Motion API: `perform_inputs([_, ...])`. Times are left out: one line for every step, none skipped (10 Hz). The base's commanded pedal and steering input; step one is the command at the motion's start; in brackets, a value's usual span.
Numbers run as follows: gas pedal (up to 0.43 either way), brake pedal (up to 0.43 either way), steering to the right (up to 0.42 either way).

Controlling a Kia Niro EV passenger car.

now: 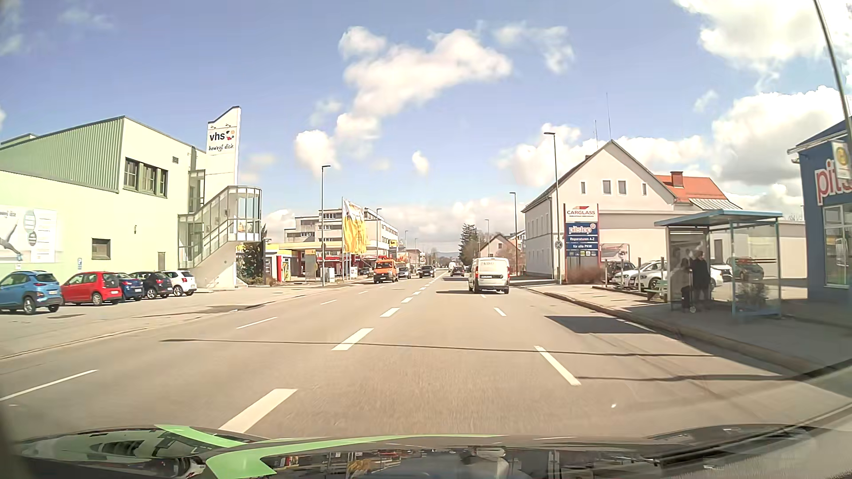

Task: Follow the waypoints while adhering to traffic rules and regulations

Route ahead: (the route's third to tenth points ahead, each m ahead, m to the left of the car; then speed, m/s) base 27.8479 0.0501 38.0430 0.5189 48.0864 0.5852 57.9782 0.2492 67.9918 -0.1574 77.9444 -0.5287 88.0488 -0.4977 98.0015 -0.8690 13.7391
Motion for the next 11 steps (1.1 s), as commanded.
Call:
perform_inputs([0.150, 0.000, 0.009])
perform_inputs([0.150, 0.000, 0.007])
perform_inputs([0.150, 0.000, 0.005])
perform_inputs([0.150, 0.000, 0.004])
perform_inputs([0.150, 0.000, 0.003])
perform_inputs([0.150, 0.000, 0.003])
perform_inputs([0.138, 0.000, 0.003])
perform_inputs([0.138, 0.000, 0.003])
perform_inputs([0.138, 0.000, 0.002])
perform_inputs([0.138, 0.000, 0.002])
perform_inputs([0.087, 0.000, 0.001])
